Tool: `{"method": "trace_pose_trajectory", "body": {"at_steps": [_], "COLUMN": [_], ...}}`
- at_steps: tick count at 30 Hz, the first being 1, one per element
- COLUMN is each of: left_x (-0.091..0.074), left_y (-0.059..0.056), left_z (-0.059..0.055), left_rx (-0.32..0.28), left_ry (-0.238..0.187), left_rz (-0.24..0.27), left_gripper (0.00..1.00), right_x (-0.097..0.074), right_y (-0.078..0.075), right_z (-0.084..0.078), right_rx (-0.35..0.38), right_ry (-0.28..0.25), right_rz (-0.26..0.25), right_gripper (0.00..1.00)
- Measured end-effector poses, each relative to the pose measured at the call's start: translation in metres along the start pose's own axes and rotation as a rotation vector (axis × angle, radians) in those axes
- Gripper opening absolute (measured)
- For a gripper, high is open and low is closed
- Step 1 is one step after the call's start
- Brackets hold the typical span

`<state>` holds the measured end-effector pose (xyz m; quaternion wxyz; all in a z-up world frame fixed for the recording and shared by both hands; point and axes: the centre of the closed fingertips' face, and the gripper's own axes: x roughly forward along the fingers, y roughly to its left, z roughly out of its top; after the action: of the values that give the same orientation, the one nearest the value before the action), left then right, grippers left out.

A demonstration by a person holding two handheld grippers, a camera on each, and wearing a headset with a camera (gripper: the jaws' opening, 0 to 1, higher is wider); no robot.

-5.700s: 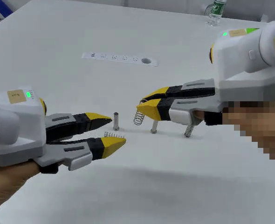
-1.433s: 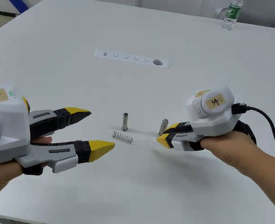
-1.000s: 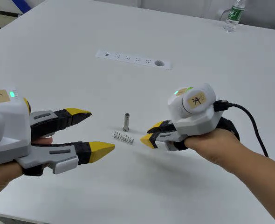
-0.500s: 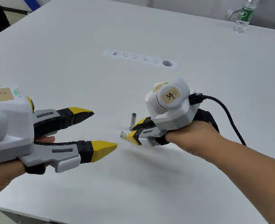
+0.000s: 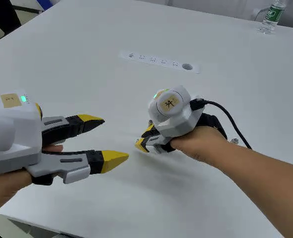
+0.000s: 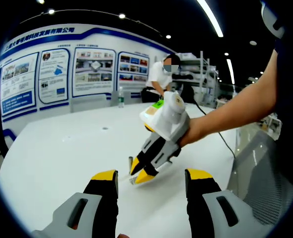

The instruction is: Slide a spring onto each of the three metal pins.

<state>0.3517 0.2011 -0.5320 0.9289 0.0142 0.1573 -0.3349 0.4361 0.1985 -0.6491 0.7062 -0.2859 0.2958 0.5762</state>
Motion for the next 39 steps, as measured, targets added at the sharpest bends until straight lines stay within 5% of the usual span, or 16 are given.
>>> {"method": "trace_pose_trajectory", "body": {"at_steps": [27,39], "left_x": [-0.007,0.004], "left_y": [0.003,-0.006], "left_z": [-0.003,-0.004], "left_rx": [-0.012,-0.008], "left_ry": [0.001,0.008], "left_rz": [0.016,-0.012], "left_gripper": [0.55,0.55], "right_x": [0.012,-0.027], "right_y": [0.005,0.023], "right_z": [-0.012,0.010], "right_rx": [-0.001,0.011], "right_ry": [0.111,-0.016], "right_rz": [0.051,0.051], "right_gripper": [0.12,0.12]}}
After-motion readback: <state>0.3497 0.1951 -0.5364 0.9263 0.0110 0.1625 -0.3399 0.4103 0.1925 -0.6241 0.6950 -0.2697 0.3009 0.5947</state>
